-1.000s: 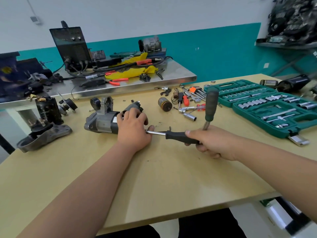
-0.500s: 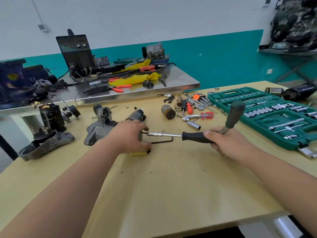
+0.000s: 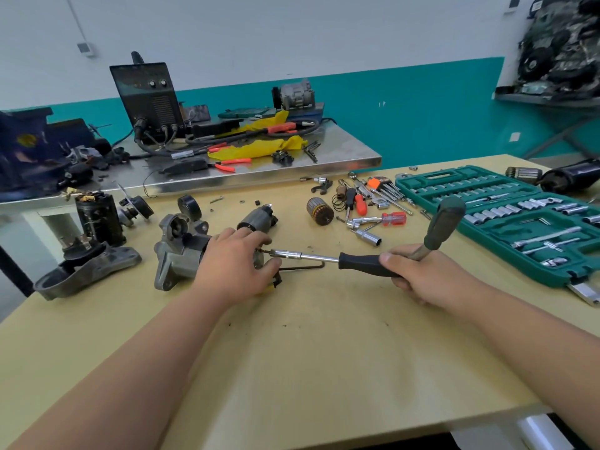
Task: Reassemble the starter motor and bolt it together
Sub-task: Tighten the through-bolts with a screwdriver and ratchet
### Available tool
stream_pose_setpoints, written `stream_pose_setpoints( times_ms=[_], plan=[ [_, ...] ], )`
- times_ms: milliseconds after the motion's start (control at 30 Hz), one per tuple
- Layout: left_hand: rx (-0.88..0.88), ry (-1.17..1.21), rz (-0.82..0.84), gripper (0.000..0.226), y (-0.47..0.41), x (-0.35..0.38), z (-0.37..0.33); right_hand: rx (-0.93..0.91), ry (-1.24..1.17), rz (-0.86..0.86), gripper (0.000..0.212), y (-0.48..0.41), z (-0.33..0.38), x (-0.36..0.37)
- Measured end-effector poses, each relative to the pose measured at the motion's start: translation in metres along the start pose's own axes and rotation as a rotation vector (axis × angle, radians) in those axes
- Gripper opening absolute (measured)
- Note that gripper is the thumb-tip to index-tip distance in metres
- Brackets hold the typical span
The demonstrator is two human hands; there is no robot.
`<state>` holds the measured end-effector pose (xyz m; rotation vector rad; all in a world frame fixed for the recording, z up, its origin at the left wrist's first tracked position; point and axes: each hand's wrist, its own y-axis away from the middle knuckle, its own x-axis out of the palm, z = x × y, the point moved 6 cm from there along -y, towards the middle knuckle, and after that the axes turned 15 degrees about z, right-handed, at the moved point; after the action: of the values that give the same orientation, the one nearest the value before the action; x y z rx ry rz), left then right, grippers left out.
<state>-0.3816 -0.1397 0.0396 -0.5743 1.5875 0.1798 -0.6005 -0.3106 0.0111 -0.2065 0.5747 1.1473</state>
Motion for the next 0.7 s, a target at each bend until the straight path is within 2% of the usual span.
stream_pose_setpoints(
  times_ms=[133,233,300,333,400,433,467,500,533,567,633,667,700],
  plan=[
    [0.066,-0.209,0.23,0.043,-0.022,-0.004,-0.009,-0.124,0.323,-0.002,0.006,0.003,0.008,-0.004],
    [0.118,-0.21,0.325,0.038,-0.025,0.004,-0.015,-0.161,0.454,0.037,0.011,0.0,0.008,0.0],
    [0.126,-0.211,0.322,0.033,-0.026,0.005,-0.016,-0.06,0.282,0.012,0.023,-0.006,0.006,-0.004],
    [0.121,-0.217,0.315,0.031,-0.025,0.005,-0.016,0.092,0.053,0.047,0.038,-0.009,-0.001,-0.007],
    [0.093,-0.231,0.302,0.027,-0.026,0.004,-0.015,0.36,-0.455,0.267,0.065,-0.008,-0.011,0.008],
    [0.076,-0.229,0.301,0.024,-0.026,0.004,-0.014,0.397,-0.526,0.333,0.071,-0.006,-0.01,0.013],
    [0.06,-0.227,0.299,0.023,-0.026,0.005,-0.014,0.39,-0.481,0.345,0.071,-0.008,-0.009,0.013],
    [0.049,-0.231,0.298,0.023,-0.027,0.006,-0.013,0.317,-0.309,0.297,0.065,-0.01,-0.005,0.01],
    [0.042,-0.241,0.299,0.024,-0.027,0.006,-0.013,0.207,-0.034,0.195,0.057,-0.011,0.002,0.004],
    [0.038,-0.252,0.304,0.026,-0.028,0.006,-0.013,0.093,0.308,0.081,0.049,-0.008,0.013,-0.002],
    [0.03,-0.261,0.329,0.029,-0.031,0.006,-0.014,-0.12,1.028,-0.081,0.048,-0.004,0.032,-0.005],
    [0.024,-0.263,0.346,0.03,-0.031,0.007,-0.013,-0.202,1.183,-0.103,0.049,-0.005,0.035,-0.001],
    [0.019,-0.266,0.355,0.03,-0.031,0.007,-0.013,-0.221,1.158,-0.106,0.047,-0.007,0.034,-0.001]
  ],
)
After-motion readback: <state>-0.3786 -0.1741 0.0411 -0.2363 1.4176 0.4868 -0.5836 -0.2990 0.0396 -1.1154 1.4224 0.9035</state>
